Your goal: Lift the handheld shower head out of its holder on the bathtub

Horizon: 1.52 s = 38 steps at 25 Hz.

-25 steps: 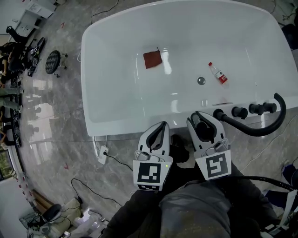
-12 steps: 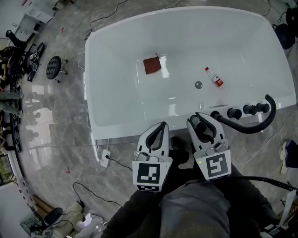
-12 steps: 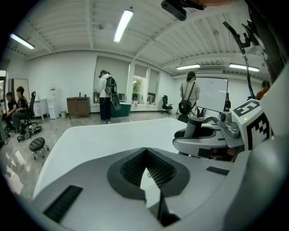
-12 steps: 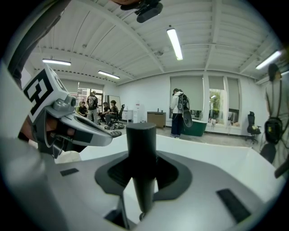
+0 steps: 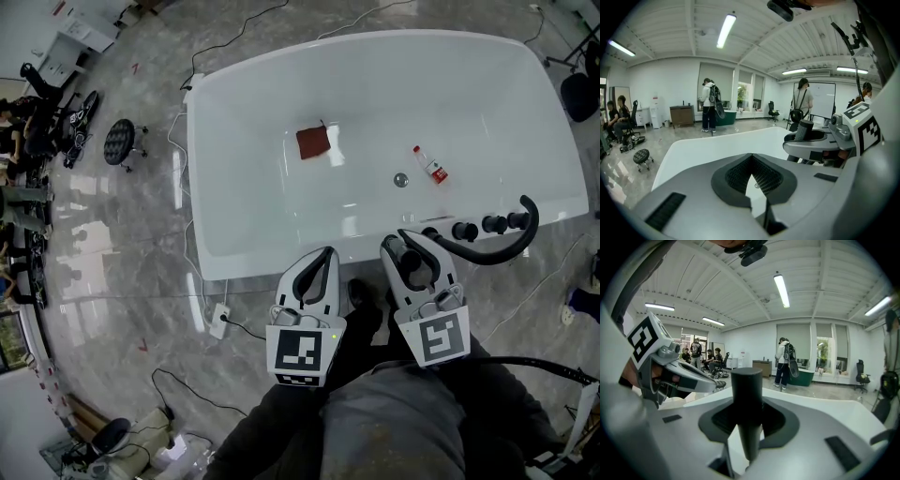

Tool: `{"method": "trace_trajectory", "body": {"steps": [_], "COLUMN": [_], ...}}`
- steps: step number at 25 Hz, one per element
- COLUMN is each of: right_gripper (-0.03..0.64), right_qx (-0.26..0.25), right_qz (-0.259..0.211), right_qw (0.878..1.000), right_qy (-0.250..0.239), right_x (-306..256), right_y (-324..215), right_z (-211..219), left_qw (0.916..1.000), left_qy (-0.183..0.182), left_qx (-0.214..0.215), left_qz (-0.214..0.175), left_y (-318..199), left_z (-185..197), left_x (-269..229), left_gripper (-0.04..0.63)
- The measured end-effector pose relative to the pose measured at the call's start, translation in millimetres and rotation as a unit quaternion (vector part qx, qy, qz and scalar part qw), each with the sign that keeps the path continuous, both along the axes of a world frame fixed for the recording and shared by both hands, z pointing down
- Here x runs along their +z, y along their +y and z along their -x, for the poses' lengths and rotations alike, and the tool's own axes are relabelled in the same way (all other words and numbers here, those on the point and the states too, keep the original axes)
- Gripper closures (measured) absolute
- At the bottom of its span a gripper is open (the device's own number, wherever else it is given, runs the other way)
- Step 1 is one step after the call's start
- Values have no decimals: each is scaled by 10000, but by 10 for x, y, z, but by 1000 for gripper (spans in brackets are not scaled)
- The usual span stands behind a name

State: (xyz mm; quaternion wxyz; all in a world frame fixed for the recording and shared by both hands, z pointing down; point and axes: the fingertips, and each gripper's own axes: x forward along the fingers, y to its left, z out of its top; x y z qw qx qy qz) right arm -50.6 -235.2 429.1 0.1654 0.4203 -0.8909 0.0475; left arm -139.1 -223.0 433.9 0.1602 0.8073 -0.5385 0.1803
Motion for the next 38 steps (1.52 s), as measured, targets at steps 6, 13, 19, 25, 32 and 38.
{"method": "trace_trajectory", "body": {"steps": [6, 13, 19, 25, 32, 38], "right_gripper": [503, 503, 503, 503, 503, 503], "right_qx": [-18, -366, -460, -493, -503, -524], "right_qz": [-204, -391, -447, -438, -456, -555], "right_qw": [9997, 9983, 9975, 9975, 9975, 9970], "right_qy": [-104, -221, -298, -252, -211, -141], "right_x": [-330, -787, -935, -911, -947, -958], "right_y": [69, 219, 235, 246, 260, 290], "right_z": [-23, -47, -77, -60, 0, 40], "left_qw": [9997, 9986, 9973, 9970, 9967, 9961], "left_qy": [71, 291, 298, 282, 261, 265], "left_qx": [-69, -99, -118, -161, -176, -153], "left_qz": [-214, -423, -663, -703, -749, -830], "left_y": [39, 113, 45, 78, 114, 152], "left_z": [-14, -117, -192, -160, -97, -63], "left_x": [-265, -613, -808, -809, -870, -893], "left_gripper": [592, 592, 592, 592, 592, 592]}}
